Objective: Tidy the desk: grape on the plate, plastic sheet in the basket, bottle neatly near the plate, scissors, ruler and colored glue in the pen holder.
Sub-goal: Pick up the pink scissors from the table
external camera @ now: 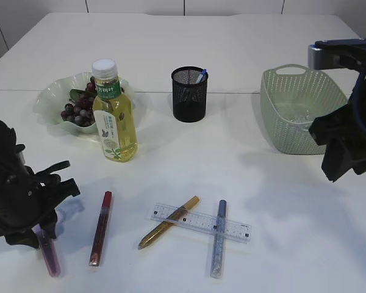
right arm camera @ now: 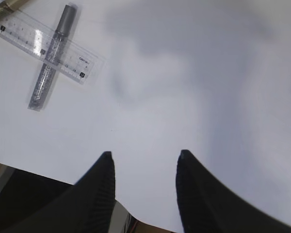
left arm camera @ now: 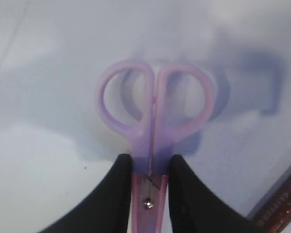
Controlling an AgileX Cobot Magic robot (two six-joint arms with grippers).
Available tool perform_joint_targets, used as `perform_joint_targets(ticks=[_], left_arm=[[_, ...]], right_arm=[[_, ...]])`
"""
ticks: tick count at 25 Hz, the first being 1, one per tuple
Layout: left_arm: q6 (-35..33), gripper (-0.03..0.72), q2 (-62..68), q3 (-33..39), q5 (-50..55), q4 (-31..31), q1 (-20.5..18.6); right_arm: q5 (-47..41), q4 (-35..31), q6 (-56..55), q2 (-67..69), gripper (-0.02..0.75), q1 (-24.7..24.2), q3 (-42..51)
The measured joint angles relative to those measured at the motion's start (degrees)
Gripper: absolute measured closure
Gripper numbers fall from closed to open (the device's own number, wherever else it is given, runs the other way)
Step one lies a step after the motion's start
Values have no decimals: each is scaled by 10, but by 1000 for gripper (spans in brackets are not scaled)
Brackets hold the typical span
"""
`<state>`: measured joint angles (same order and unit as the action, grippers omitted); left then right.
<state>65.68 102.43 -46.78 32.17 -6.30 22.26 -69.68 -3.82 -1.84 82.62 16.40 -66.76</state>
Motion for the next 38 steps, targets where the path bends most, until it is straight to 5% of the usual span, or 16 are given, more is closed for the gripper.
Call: perform_joint_targets(ticks=[11, 38], left_arm=[[-47, 524, -32, 1, 0, -2, 0], [-373, 524, -192, 4, 13, 44, 0]], right_arm=[[7, 0, 0, 0, 393, 0, 0], [8, 0, 1, 0, 394, 0, 0]])
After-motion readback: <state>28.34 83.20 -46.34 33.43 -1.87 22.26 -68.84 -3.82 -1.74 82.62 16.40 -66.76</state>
